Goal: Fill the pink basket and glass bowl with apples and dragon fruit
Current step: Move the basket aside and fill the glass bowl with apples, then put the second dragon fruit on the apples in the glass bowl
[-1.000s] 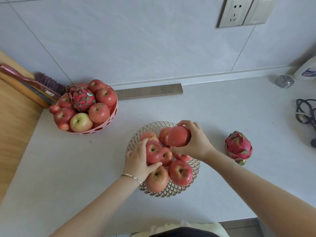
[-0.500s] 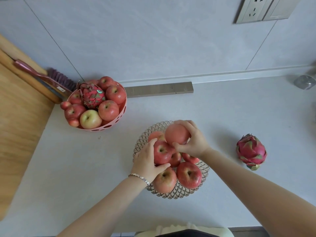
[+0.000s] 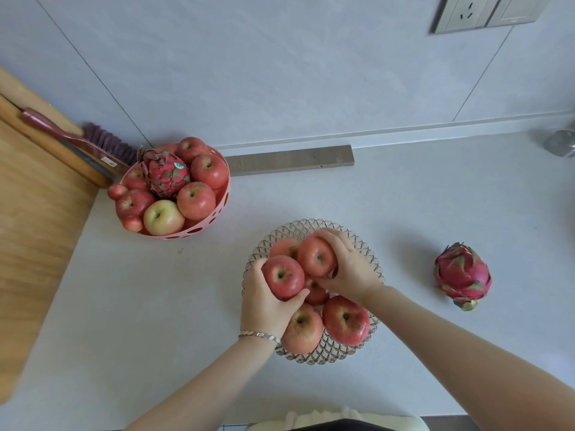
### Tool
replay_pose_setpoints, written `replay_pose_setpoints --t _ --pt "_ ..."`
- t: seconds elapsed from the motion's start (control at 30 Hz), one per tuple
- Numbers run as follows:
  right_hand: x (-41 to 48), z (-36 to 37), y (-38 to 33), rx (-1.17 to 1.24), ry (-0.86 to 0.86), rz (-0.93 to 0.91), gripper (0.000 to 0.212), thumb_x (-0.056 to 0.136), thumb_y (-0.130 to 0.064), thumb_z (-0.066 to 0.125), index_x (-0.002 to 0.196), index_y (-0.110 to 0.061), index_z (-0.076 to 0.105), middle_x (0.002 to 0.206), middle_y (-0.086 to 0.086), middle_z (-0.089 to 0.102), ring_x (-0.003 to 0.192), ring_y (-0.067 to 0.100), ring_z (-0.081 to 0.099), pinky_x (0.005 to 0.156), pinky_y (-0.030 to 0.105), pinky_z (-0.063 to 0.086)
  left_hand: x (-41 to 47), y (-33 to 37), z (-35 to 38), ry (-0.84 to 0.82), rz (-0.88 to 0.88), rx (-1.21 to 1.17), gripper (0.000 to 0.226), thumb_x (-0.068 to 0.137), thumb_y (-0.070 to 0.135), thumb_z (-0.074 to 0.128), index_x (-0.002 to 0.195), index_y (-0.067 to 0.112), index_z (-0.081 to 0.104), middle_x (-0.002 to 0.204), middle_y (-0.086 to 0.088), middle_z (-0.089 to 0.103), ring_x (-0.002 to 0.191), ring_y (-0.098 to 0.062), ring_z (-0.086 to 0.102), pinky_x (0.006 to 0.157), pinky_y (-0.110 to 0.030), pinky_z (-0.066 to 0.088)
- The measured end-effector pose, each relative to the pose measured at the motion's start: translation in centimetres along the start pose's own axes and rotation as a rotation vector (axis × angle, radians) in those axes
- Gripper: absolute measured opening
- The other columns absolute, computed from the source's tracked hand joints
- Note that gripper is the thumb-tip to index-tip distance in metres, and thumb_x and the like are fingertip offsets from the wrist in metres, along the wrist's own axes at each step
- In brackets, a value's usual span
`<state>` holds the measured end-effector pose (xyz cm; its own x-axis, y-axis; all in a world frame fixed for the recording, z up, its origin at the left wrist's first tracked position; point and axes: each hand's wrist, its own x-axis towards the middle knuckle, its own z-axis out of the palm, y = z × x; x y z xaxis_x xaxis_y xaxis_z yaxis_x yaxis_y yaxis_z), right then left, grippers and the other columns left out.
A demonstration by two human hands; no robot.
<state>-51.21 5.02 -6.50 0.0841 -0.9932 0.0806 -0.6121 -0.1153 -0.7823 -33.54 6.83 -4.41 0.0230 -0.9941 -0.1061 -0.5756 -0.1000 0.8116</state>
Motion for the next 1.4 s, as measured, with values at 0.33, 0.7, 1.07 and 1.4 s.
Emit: replay_pose_setpoints --t 0.33,0.7,1.07,1.4 --pt "2.7 -1.3 -0.9 -0.134 -0.229 0.023 0.089 0.057 -0.017 0.08 0.134 -0.026 0.035 0.136 -0.002 0.042 0.115 0.02 0.05 0.087 0.024 0.038 -1.1 1.4 -0.8 -0.03 0.192 0.492 0.082 0.061 0.041 0.078 0.133 0.021 0.043 0.108 -0.013 0.05 0.089 -0.031 0.058 0.079 -0.04 0.049" --pt "3.7 -2.0 -1.5 -0.21 -0.351 0.085 0.095 0.053 -0.03 0.085 0.132 -0.036 0.031 0.132 -0.007 0.044 0.114 0.021 0.05 0.09 0.034 0.045 0.1 3.2 -1.4 -0.262 0.105 0.829 0.079 0.068 0.058 0.062 0.134 0.032 0.026 0.117 -0.007 0.046 0.106 -0.027 0.049 0.091 -0.037 0.04" --pt "-0.3 -8.1 -0.4 -0.139 -0.018 0.165 0.056 0.075 -0.015 0.07 0.126 -0.018 0.049 0.131 0.006 0.049 0.12 0.021 0.049 0.098 0.022 0.032 0.5 4.5 -1.7 -0.195 0.298 0.547 0.073 0.079 0.051 0.057 0.139 0.023 0.027 0.133 -0.006 0.042 0.118 -0.025 0.045 0.097 -0.04 0.042" --pt "-7.3 -13.1 10.2 -0.205 0.223 1.134 0.082 0.061 -0.053 0.07 0.13 -0.029 0.033 0.114 0.013 0.048 0.079 0.025 0.055 0.057 0.026 0.046 1.3 5.6 -1.0 -0.171 0.288 0.517 0.054 0.083 0.035 0.059 0.13 0.017 0.042 0.126 -0.011 0.047 0.114 -0.029 0.047 0.095 -0.04 0.042"
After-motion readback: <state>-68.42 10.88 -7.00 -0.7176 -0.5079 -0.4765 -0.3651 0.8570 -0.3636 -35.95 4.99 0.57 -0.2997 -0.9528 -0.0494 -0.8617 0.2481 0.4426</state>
